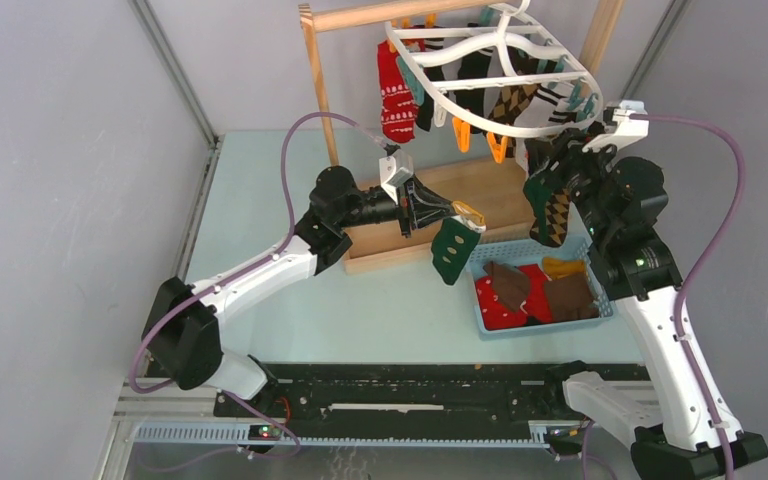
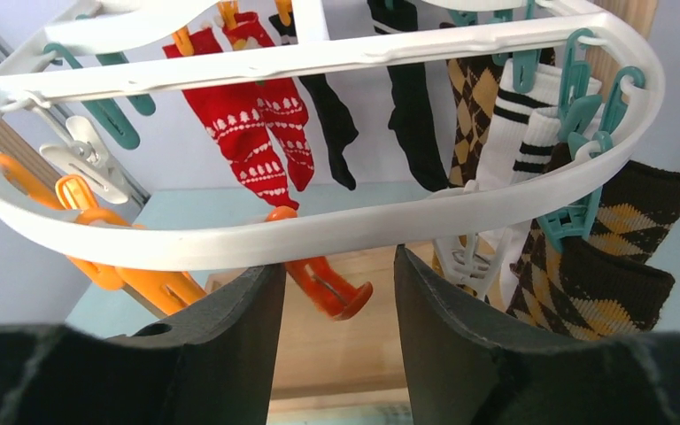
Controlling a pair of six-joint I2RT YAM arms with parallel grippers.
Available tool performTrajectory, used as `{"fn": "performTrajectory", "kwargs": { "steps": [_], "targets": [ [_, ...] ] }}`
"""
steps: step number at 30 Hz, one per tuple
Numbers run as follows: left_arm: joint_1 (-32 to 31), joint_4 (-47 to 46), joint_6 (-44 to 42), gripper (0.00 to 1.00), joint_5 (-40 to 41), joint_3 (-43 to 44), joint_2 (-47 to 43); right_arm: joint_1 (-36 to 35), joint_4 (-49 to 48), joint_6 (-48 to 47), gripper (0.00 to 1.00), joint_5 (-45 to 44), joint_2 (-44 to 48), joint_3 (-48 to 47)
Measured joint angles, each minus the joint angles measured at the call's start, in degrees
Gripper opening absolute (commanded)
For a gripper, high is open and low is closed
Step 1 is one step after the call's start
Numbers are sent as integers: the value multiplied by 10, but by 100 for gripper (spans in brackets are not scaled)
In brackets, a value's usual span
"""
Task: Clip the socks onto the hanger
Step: Open the clamp at the hanger.
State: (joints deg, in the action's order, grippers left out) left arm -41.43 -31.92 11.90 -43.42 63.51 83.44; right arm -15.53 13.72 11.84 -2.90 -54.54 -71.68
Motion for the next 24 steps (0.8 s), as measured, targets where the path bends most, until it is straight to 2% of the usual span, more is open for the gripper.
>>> {"fn": "performTrajectory", "kwargs": {
  "steps": [5, 17, 24],
  "targets": [
    [0, 8, -4, 0, 3, 0, 0, 0, -13, 7, 52, -7, -5, 0],
    [-6, 17, -6, 0, 4, 0, 0, 0, -25, 11, 34, -11, -6, 0],
    [-9, 17, -6, 0, 4, 0, 0, 0, -28, 9, 52, -9, -1, 0]
  ]
}}
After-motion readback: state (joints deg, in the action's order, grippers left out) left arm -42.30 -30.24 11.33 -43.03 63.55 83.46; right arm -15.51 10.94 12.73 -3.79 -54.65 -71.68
